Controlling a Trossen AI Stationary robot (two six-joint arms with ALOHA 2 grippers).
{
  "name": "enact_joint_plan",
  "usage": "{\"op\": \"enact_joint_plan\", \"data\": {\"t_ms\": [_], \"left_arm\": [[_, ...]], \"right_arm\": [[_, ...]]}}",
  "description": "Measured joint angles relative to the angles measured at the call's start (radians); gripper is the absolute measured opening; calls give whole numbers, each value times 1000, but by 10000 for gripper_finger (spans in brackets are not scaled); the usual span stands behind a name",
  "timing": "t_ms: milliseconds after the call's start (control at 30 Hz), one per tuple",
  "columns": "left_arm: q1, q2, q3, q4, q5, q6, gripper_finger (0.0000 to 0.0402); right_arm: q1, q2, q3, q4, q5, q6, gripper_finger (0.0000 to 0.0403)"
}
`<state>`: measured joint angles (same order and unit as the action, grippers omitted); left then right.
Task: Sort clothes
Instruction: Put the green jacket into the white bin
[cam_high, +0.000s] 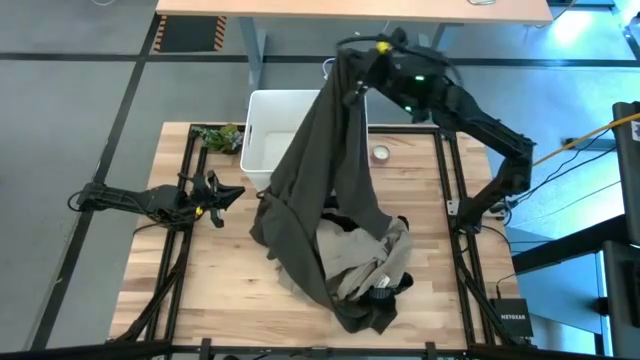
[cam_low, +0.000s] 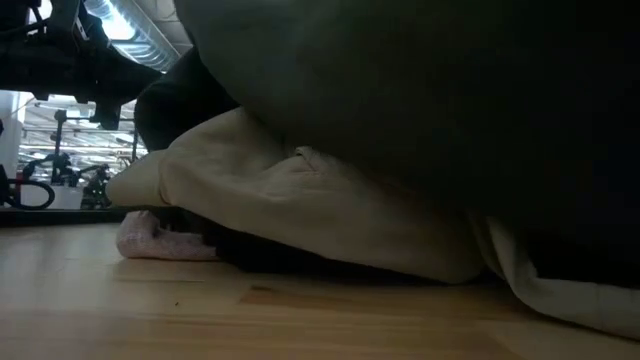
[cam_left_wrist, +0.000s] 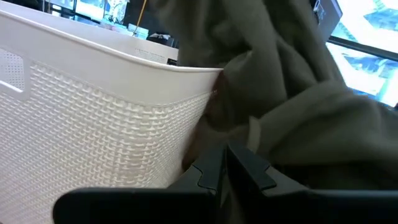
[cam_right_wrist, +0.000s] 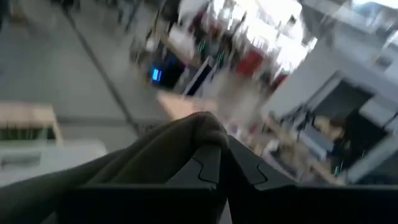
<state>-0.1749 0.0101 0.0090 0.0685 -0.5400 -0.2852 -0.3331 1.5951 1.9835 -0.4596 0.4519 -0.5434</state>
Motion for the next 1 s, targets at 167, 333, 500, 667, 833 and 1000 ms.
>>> {"op": "enact_joint_plan", "data": {"t_ms": [167, 333, 500, 667, 833, 1000], "left_arm": [[0, 0, 0, 0, 0, -2, 15], [0, 0, 0, 0, 0, -3, 15], [0, 0, 0, 0, 0, -3, 15], [0, 0, 0, 0, 0, 12, 15], [0, 0, 0, 0, 0, 19, 15], [0, -1, 0, 0, 0, 7, 15]], "right_arm": [[-23, 66, -3, -127, 0, 65, 23], [-13, 95, -3, -167, -24, 119, 84], [2, 84, 18, -213, -11, 114, 165], [47, 51, 125, -343, 11, 90, 219], [129, 29, 234, -475, -39, 88, 235], [225, 4, 259, -530, -117, 76, 236]]}}
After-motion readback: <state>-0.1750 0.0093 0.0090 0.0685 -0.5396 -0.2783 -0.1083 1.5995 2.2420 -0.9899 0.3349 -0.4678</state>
